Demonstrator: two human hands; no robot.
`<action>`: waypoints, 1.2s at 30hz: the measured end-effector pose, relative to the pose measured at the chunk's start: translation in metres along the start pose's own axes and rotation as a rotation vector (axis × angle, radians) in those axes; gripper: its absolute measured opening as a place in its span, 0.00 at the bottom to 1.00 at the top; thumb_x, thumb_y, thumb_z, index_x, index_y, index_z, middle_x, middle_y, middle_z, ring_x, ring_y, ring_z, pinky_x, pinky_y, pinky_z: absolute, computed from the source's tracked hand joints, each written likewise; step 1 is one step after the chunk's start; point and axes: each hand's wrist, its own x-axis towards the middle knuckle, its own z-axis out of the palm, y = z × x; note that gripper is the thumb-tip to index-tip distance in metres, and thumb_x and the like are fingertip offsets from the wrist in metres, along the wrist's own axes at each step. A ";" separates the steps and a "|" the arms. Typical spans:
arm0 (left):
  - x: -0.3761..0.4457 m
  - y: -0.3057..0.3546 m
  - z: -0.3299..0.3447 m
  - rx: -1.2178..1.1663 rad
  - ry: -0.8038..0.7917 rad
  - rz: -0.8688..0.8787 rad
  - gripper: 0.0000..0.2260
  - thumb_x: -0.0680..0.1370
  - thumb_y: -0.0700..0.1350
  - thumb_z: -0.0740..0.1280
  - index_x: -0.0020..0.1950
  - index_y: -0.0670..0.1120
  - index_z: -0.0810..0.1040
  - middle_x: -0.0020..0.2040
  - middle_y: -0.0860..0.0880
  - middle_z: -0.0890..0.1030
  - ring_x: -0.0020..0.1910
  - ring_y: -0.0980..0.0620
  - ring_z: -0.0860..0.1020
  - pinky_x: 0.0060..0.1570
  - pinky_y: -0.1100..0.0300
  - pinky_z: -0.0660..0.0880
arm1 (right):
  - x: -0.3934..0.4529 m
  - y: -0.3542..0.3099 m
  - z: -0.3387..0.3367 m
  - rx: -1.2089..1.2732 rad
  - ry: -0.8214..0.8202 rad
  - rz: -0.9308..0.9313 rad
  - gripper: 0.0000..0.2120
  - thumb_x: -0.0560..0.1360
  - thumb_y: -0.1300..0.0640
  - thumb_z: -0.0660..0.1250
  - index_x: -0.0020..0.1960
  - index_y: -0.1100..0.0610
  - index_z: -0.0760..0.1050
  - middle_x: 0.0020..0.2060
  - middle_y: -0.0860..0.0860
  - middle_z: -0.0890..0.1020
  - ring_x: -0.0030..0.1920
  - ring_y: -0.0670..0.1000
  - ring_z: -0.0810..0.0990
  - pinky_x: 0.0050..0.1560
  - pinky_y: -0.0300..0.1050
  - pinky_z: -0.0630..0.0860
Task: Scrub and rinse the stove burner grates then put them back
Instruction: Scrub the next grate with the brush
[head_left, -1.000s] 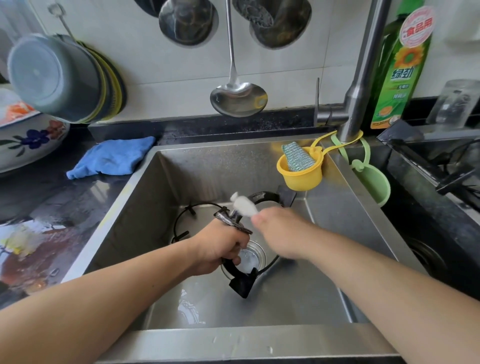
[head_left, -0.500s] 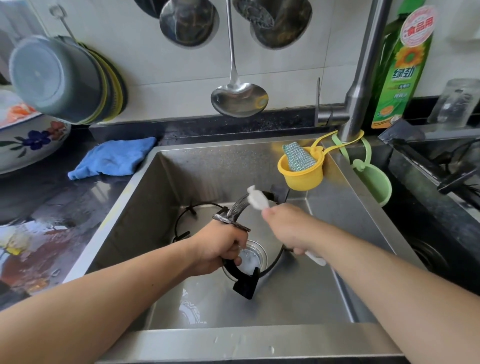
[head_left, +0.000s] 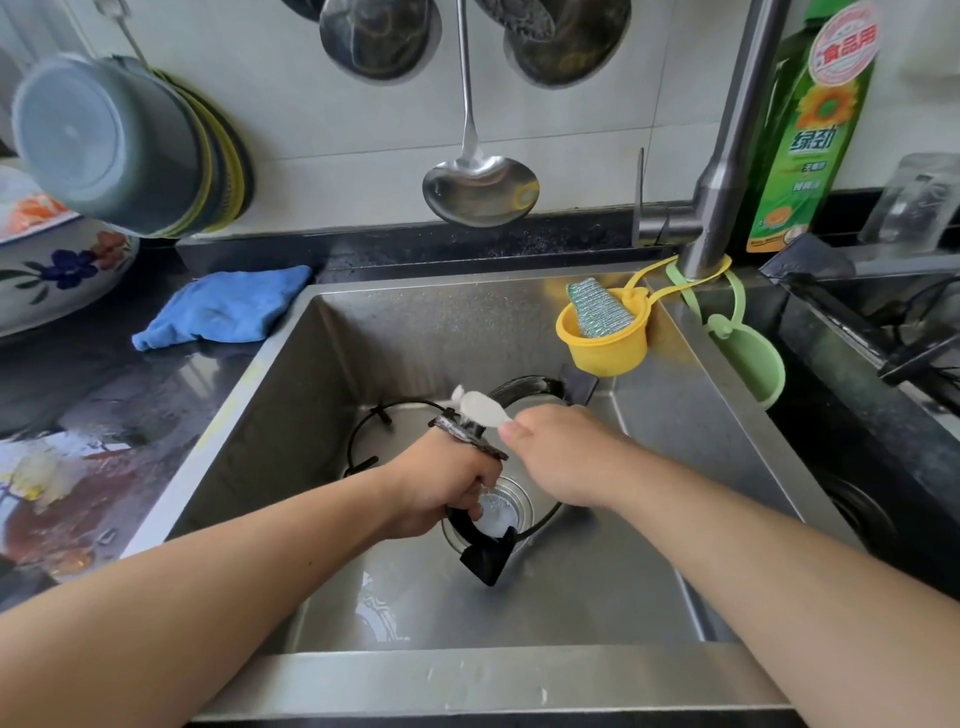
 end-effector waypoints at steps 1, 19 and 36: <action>-0.001 -0.002 0.001 0.033 -0.017 0.039 0.15 0.67 0.27 0.60 0.32 0.48 0.66 0.25 0.53 0.61 0.25 0.54 0.56 0.31 0.59 0.62 | -0.003 -0.002 0.001 -0.003 -0.008 -0.029 0.20 0.85 0.46 0.50 0.40 0.54 0.68 0.47 0.56 0.77 0.53 0.60 0.76 0.48 0.49 0.70; -0.005 -0.011 -0.017 0.092 -0.216 -0.009 0.22 0.73 0.24 0.64 0.33 0.49 0.64 0.27 0.53 0.64 0.26 0.55 0.61 0.30 0.64 0.63 | 0.002 0.026 -0.032 0.305 0.376 0.353 0.16 0.82 0.46 0.54 0.53 0.58 0.73 0.44 0.53 0.82 0.41 0.56 0.76 0.40 0.47 0.71; -0.014 -0.008 -0.026 0.197 -0.657 -0.157 0.23 0.71 0.36 0.75 0.64 0.43 0.75 0.56 0.44 0.77 0.57 0.49 0.75 0.61 0.58 0.71 | 0.012 0.040 -0.026 0.362 0.156 0.364 0.04 0.80 0.61 0.61 0.51 0.60 0.74 0.40 0.56 0.81 0.30 0.52 0.74 0.30 0.39 0.71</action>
